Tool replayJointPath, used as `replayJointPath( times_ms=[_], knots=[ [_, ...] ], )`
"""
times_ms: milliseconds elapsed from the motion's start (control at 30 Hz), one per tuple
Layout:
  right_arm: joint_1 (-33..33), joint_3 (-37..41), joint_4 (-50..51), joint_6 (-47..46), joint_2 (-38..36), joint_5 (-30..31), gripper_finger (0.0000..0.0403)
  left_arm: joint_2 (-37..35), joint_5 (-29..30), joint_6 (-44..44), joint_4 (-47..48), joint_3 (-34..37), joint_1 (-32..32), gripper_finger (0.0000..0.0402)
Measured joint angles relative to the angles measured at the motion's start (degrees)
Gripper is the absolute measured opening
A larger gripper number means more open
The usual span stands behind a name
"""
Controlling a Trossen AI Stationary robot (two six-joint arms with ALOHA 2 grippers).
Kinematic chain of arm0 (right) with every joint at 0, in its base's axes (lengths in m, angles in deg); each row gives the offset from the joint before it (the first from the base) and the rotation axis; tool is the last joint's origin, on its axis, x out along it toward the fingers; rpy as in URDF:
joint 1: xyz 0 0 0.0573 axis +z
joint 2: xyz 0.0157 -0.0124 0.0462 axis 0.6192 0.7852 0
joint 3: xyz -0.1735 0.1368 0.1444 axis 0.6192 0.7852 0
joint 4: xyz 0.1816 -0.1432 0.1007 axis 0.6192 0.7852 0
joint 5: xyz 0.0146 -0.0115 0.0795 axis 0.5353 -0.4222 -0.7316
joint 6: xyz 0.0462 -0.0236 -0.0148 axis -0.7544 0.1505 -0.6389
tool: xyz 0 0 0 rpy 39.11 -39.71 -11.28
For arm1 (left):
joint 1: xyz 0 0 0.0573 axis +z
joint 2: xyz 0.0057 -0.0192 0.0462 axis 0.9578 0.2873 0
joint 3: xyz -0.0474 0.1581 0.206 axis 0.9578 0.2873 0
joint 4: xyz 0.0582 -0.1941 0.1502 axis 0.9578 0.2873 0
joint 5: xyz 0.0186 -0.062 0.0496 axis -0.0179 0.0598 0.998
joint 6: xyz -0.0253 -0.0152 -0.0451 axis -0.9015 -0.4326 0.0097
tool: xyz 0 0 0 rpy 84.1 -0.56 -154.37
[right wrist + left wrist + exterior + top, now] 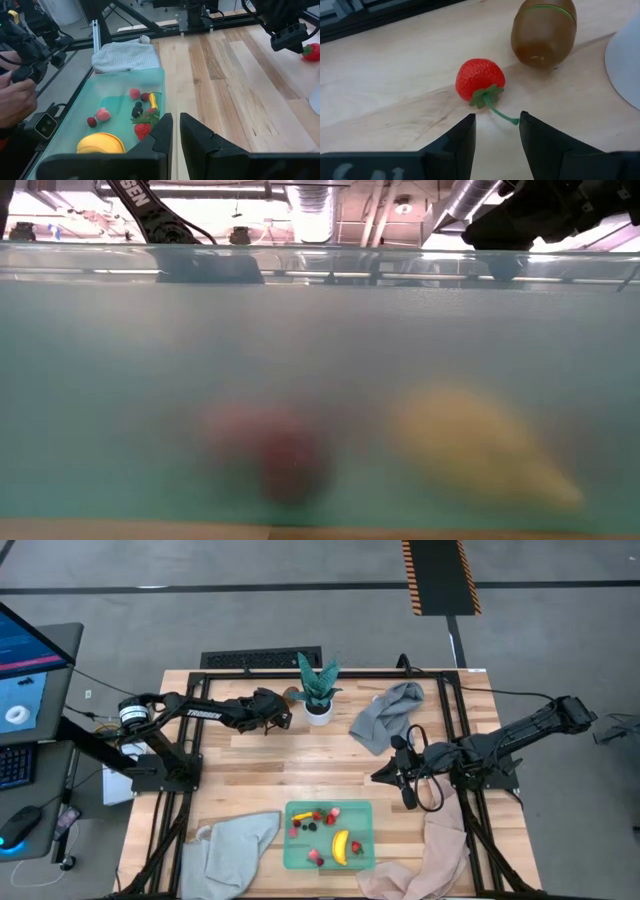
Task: Pick and placing Produce into tupperware
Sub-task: Put the red strawberry into the green bin
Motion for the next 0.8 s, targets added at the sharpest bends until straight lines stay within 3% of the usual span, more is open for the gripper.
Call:
replayJointPath(
  times_ms=[800],
  knots=[
    [0.0,0.0,0.0,0.0,0.0,0.0,0.0059,0.0,-2.3,0.8,-2.5,0.0,1.1,0.0141]
  ],
)
